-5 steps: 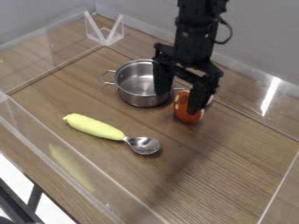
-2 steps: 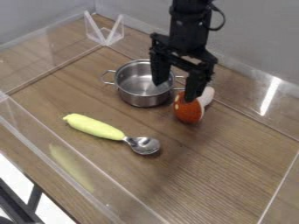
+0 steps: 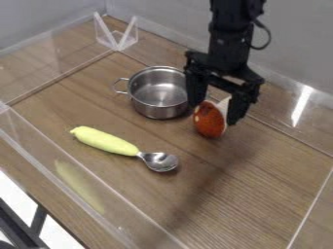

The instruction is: Move mushroom to the left side of the table

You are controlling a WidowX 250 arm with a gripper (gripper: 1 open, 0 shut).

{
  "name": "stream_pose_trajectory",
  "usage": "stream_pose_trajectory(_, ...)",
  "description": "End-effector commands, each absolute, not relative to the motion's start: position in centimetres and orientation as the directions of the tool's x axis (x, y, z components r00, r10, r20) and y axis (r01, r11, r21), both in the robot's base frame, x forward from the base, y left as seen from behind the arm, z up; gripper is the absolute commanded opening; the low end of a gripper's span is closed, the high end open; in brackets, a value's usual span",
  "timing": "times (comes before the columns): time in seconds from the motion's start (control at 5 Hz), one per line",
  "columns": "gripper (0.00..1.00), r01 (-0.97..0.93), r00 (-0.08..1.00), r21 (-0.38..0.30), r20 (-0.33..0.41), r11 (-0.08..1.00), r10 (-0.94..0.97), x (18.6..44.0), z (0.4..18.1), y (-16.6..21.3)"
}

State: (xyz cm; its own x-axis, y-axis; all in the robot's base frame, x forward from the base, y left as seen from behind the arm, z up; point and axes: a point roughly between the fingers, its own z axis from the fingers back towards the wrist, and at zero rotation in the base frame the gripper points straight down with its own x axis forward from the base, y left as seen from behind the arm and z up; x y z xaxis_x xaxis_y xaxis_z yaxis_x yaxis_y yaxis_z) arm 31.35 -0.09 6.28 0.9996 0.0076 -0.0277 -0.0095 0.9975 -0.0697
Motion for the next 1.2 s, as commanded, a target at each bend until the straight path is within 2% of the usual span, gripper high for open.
stream_pose_trajectory(0.0, 1.0, -0.022, 1.0, -0.083, 0.015, 0.996, 0.024, 31.9, 6.6, 0.4)
stream_pose_trajectory(0.6, 1.0, -0.202, 0.978, -0.099, 0.032, 0.974, 0.206, 33.9, 7.3, 0.9)
stream_pose_trajectory(1.0, 1.0, -0.332, 0.941, -0.102, 0.029, 0.938, 0.337, 34.8, 5.1, 3.2)
